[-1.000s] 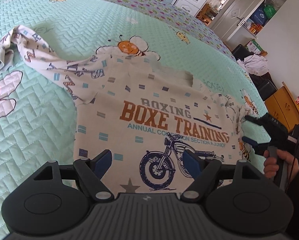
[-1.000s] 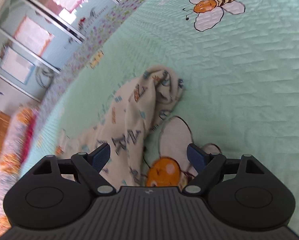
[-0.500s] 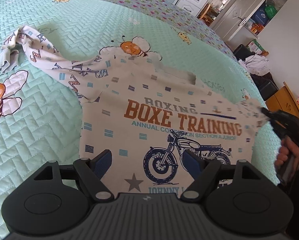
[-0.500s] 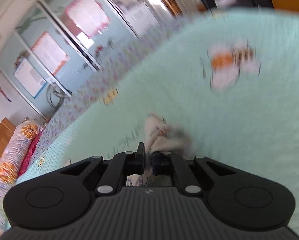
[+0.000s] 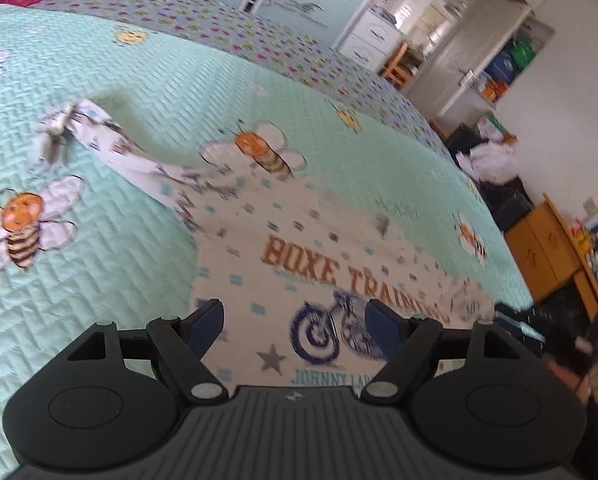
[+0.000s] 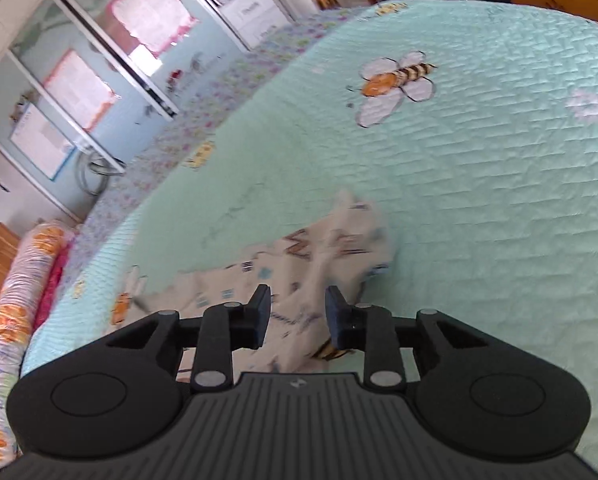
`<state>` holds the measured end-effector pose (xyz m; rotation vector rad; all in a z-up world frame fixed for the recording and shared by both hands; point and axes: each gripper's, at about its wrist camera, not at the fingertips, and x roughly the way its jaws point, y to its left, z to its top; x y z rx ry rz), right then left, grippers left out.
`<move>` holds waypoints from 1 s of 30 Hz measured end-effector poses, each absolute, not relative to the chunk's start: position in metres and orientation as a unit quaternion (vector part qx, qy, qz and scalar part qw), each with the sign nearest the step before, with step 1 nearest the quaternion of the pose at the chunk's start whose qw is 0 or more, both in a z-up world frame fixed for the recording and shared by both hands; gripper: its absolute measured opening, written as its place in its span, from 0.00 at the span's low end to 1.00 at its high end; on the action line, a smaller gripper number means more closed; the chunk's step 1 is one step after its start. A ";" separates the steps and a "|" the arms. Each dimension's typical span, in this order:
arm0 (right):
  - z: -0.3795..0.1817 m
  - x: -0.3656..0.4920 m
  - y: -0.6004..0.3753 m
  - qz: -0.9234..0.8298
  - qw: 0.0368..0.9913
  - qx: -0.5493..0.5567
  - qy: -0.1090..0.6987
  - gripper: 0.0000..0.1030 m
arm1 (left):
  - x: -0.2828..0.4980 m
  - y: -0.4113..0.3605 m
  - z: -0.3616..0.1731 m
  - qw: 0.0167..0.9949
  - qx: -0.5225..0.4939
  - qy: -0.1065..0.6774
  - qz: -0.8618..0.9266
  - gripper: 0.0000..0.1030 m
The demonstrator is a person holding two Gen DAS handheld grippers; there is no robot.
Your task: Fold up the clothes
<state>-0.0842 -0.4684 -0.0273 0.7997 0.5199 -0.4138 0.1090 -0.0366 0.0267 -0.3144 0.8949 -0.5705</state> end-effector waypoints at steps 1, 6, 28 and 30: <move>-0.023 -0.083 -0.462 -0.190 0.873 0.379 0.241 0.30 | 0.116 -0.027 0.028 0.853 -0.160 0.423 -0.261 0.78; -0.002 -0.093 -0.441 -0.171 0.897 0.351 0.207 0.33 | 0.156 0.012 0.013 0.857 -0.189 0.436 -0.200 0.78; -0.013 -0.086 -0.398 -0.127 0.903 0.347 0.221 0.43 | 0.262 -0.040 0.016 0.865 -0.210 0.386 -0.244 0.08; 0.011 -0.088 -0.395 -0.119 0.912 0.337 0.204 0.43 | 0.241 -0.040 0.064 0.882 -0.188 0.348 -0.257 0.09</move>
